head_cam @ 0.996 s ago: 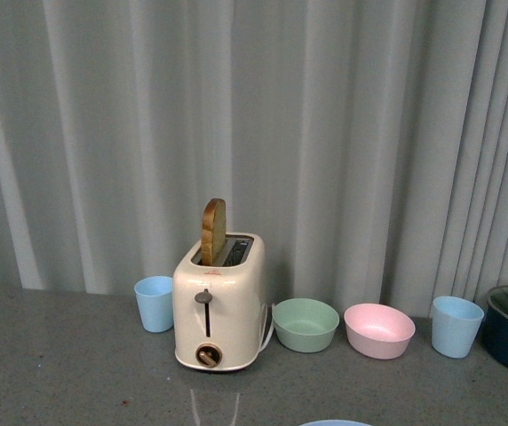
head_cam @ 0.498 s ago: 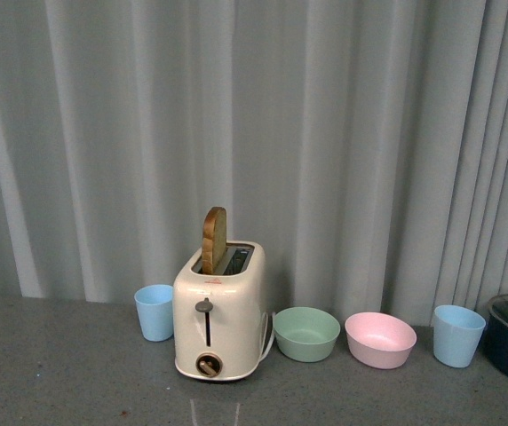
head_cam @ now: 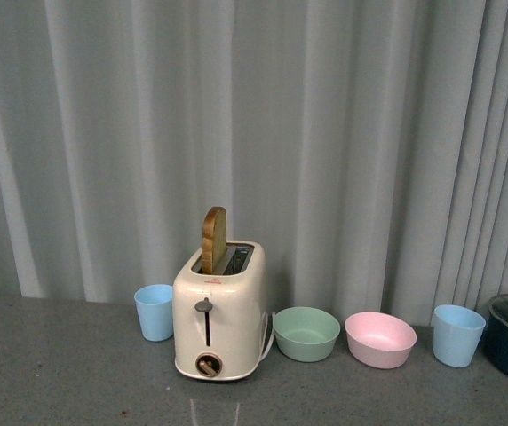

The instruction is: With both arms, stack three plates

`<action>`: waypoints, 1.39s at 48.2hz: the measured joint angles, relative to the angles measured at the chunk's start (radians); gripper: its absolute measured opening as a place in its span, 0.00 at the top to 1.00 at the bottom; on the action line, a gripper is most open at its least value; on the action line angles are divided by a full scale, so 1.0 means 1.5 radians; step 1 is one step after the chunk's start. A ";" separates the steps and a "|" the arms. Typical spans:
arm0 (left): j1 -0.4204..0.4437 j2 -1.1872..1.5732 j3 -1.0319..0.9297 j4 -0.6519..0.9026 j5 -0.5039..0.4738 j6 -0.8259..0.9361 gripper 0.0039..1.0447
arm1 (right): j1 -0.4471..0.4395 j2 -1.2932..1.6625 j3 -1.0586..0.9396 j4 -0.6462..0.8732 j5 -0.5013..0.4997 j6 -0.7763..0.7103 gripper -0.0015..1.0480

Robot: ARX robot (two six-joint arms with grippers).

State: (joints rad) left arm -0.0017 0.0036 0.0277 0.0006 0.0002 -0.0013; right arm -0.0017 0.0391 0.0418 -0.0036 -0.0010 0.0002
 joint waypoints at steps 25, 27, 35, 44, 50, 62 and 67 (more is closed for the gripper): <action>0.000 0.000 0.000 0.000 0.000 0.000 0.06 | 0.000 -0.023 -0.024 0.001 0.000 -0.001 0.78; 0.000 0.000 0.000 0.000 0.000 0.000 0.06 | 0.000 -0.023 -0.024 0.001 0.000 -0.001 0.73; 0.000 0.000 0.000 0.000 0.000 0.000 0.06 | 0.000 -0.023 -0.024 0.001 0.000 -0.001 0.44; 0.000 0.000 0.000 0.000 0.000 0.000 0.06 | 0.000 -0.023 -0.024 0.001 0.000 -0.001 0.09; 0.000 0.000 0.000 0.000 0.000 0.000 0.06 | 0.000 -0.023 -0.024 0.001 0.000 0.000 0.07; 0.000 0.000 0.000 0.000 0.000 0.000 0.06 | 0.000 -0.023 -0.024 0.001 0.000 0.000 0.07; 0.000 0.000 0.000 0.000 0.000 0.000 0.06 | 0.000 -0.023 -0.024 0.001 0.000 0.000 0.07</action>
State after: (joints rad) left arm -0.0017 0.0036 0.0277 0.0006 0.0002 -0.0013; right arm -0.0017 0.0044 0.0063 -0.0029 -0.0013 -0.0002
